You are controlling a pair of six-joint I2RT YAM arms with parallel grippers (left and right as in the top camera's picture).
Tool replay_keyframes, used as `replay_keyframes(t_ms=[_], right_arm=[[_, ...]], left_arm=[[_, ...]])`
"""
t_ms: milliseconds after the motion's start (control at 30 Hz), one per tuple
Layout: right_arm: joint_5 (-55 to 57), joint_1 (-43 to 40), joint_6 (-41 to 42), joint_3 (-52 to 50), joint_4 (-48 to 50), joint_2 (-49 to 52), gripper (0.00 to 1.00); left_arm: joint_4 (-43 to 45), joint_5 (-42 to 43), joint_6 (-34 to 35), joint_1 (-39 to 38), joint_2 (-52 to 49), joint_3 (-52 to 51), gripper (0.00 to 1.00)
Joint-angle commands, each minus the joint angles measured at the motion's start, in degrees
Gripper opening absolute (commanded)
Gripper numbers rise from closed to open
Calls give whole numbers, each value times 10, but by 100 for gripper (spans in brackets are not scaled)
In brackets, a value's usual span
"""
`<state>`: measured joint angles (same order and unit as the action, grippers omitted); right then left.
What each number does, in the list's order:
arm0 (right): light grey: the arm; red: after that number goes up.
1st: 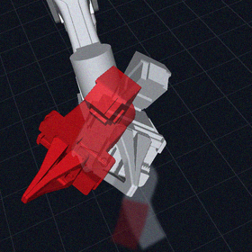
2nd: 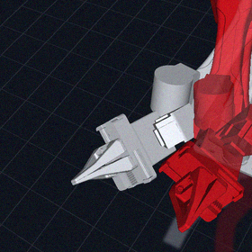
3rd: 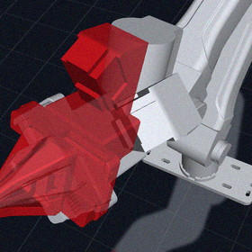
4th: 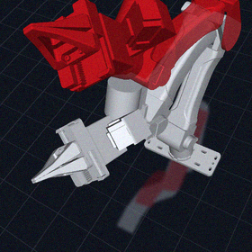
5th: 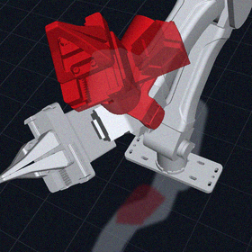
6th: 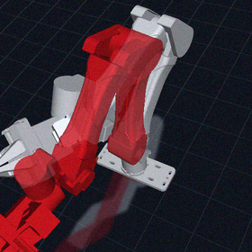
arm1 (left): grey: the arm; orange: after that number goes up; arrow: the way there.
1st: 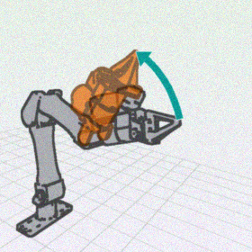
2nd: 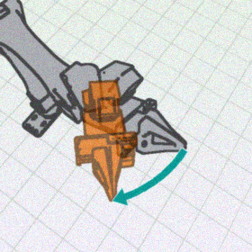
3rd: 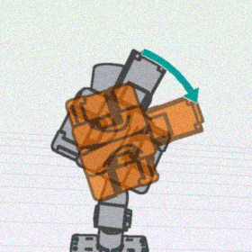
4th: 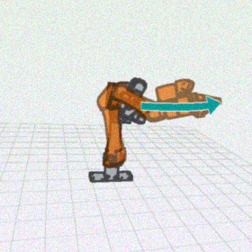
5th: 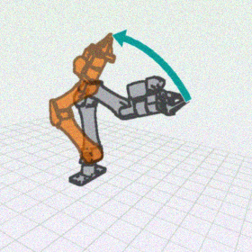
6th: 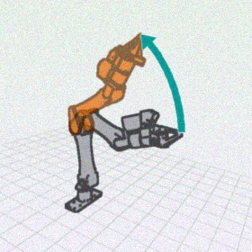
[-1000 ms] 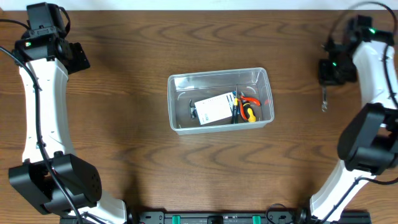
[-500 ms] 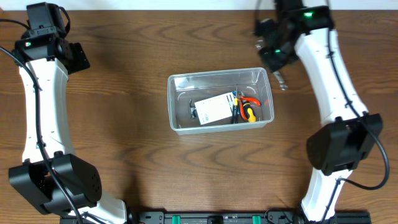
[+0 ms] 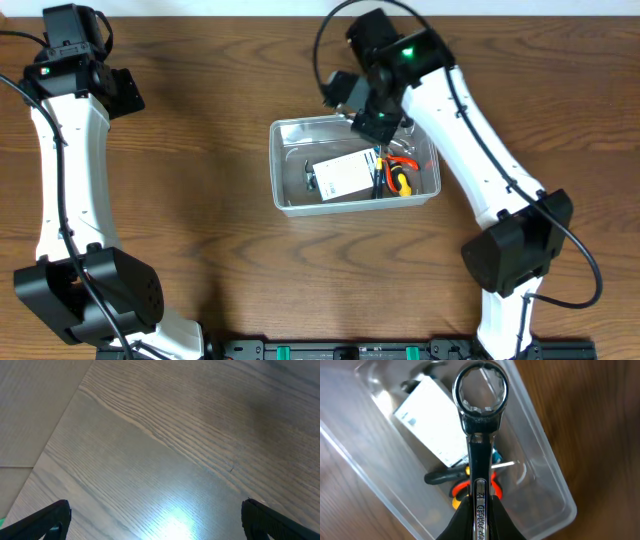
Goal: Pack container
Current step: 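Lift the wrench with the right gripper and carry it over the container, then lower the wrench into the container and open the right gripper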
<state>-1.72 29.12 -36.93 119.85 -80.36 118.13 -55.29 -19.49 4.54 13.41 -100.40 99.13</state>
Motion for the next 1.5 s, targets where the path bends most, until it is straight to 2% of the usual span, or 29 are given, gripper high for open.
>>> replay_keyframes(t_ms=[0,367,800,833,900,933,967,1033,1067,1300,1467], right_arm=[[-3,13,-71,9,0,-8,7],[-13,16,-180,-74,37,-8,5],[-24,12,-192,-259,239,-8,6],[-24,12,-189,-266,246,-8,15],[-24,11,-174,-275,258,-8,38],[-24,11,-167,-278,263,-8,43],[-24,11,-166,-279,263,-8,54],[-24,11,-156,-279,265,-8,96],[-24,11,-151,-279,266,-8,99],[-24,14,-104,-262,265,-15,99],[-2,17,8,-200,257,-46,99]], left_arm=[[-1,-3,7,1,12,14,98],[-1,-3,7,1,12,14,98],[-1,-3,7,1,12,14,98],[-1,-3,7,1,12,14,98],[-1,-3,7,1,12,14,98],[-1,-3,7,1,12,14,98],[-1,-3,7,1,12,14,98],[-1,-3,7,1,12,14,98],[-1,-3,7,1,12,14,98],[-1,-3,7,1,12,14,98],[-1,-3,7,1,12,14,98]])
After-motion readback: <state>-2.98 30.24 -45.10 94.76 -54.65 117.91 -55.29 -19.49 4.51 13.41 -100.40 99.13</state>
